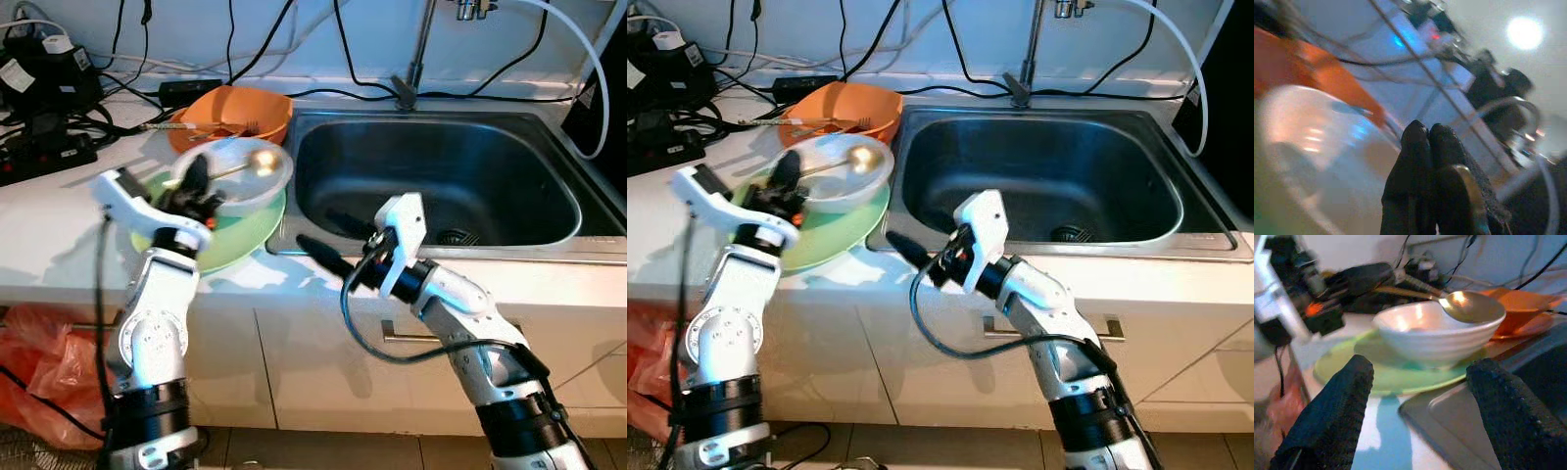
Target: Kitchen organization
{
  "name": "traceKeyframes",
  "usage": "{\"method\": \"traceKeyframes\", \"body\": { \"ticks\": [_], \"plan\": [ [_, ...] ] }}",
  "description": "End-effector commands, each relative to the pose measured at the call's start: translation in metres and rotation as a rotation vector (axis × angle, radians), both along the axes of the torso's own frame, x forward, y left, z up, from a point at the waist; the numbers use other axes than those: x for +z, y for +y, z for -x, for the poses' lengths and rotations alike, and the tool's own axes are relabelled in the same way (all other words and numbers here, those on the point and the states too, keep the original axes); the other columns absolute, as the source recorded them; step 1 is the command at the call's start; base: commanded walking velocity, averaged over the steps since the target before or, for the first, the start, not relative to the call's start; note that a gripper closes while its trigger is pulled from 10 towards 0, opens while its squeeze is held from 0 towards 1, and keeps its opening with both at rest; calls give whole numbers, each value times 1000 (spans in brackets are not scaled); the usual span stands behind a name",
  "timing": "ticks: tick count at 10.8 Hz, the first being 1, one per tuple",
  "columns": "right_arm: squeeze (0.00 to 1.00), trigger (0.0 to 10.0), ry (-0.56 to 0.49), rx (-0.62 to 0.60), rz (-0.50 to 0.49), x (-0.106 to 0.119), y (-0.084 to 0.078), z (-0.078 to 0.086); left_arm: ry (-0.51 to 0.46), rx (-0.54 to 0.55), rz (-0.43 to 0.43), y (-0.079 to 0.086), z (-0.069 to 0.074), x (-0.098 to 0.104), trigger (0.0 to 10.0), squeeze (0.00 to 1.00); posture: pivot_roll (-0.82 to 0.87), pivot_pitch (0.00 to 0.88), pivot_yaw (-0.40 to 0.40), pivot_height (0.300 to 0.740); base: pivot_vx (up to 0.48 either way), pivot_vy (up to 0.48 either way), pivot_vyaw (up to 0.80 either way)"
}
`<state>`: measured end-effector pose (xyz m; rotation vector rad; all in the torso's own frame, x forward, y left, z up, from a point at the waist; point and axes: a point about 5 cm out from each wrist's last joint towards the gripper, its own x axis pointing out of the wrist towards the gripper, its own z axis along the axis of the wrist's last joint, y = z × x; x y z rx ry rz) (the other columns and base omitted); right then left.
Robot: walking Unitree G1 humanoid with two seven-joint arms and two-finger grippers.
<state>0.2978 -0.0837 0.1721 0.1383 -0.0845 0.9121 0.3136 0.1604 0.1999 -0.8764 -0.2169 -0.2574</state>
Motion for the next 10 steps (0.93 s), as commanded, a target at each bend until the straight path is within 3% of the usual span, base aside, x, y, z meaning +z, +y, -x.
{"method": "traceKeyframes", "body": {
  "ticks": [1,4,10],
  "plan": [
    [0,10000,14,-25,-40,5,-4,-5,-38,-63,7,-8,2,7,0,0,116,23,33,740,0,0,0],
    [0,10000,83,-103,-184,12,-14,-16,-74,-121,13,-13,4,12,0,0,117,18,34,740,0,0,0],
    [0,10000,269,-169,-508,19,-23,-33,-79,-392,89,-44,19,3,0,0,118,12,39,740,0,0,0]
  ]
}}
